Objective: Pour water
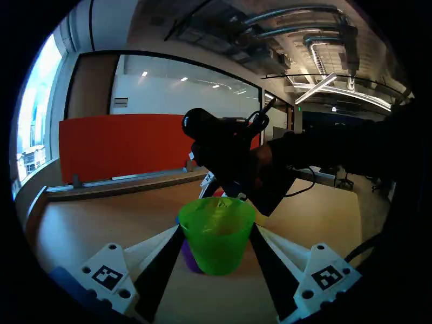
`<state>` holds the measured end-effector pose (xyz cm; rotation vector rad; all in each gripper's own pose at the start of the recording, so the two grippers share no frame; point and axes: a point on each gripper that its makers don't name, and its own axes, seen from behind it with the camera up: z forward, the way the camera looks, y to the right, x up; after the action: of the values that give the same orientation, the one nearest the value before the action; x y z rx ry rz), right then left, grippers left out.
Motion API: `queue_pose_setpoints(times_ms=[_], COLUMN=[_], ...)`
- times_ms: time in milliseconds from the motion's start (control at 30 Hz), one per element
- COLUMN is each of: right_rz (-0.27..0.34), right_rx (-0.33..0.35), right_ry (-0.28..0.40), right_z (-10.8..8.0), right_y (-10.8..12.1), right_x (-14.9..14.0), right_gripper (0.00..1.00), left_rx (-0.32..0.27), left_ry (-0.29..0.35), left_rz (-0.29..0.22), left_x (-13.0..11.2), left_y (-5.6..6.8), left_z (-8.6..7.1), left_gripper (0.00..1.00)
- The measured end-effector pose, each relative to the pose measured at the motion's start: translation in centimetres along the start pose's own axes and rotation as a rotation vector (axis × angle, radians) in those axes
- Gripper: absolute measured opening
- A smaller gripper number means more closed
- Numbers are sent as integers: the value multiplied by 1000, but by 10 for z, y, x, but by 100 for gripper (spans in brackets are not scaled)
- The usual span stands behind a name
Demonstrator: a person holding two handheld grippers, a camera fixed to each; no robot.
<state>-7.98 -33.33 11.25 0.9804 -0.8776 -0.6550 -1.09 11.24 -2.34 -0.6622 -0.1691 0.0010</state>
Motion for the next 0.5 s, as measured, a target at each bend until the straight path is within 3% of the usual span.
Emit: queue_pose_setpoints(times_ms=[500], right_rz=[25], right_rx=[3], right_ry=[0], right_z=[3], right_y=[-2], right_x=[12], right_gripper=[100], left_rx=[5], left_ry=[7], left_rz=[-6], left_x=[0], left_y=[-4], left_z=[-5], left_gripper=[85])
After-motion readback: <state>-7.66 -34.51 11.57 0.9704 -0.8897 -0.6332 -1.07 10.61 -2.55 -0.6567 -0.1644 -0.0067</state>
